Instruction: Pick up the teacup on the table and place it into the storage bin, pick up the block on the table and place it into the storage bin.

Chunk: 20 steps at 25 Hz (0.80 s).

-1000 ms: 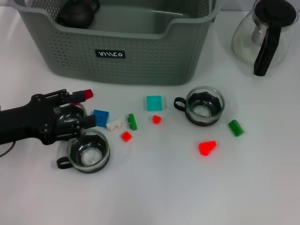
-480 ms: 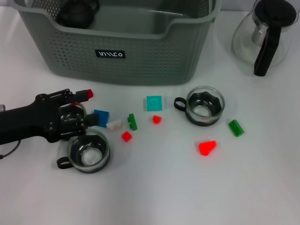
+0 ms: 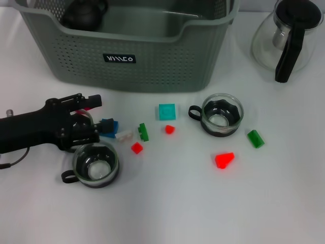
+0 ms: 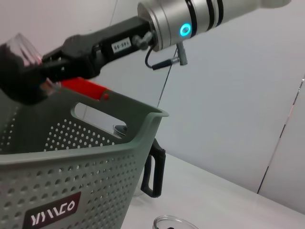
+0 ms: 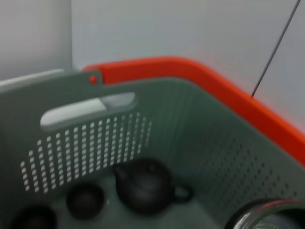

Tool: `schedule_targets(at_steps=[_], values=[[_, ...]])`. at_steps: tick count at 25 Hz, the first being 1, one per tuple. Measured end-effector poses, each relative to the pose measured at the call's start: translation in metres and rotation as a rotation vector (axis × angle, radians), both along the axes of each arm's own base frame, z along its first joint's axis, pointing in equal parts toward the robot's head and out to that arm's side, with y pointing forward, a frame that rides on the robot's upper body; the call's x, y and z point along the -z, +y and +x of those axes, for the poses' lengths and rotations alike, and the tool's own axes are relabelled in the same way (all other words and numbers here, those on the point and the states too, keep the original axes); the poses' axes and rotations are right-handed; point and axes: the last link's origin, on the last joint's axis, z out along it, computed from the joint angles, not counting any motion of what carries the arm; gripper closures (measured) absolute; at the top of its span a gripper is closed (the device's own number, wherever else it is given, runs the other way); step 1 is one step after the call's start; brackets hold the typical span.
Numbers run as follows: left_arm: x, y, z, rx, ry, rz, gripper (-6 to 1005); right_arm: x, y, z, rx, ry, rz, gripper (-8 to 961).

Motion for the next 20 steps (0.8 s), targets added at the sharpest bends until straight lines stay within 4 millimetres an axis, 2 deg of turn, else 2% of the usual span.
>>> schedule_targets(at_steps=[11,20], values=[[0.003,0.001,-0.001,-0.009,0.006,-0.004,213,0.009,-0.006,0.031,0.056,-0.053,-0.037,774],[0.004,0.003,-0.001,-0.012,0.006,-0.004,213,0.01,-0.009,0.038,0.062,-0.074,-0.049,755]])
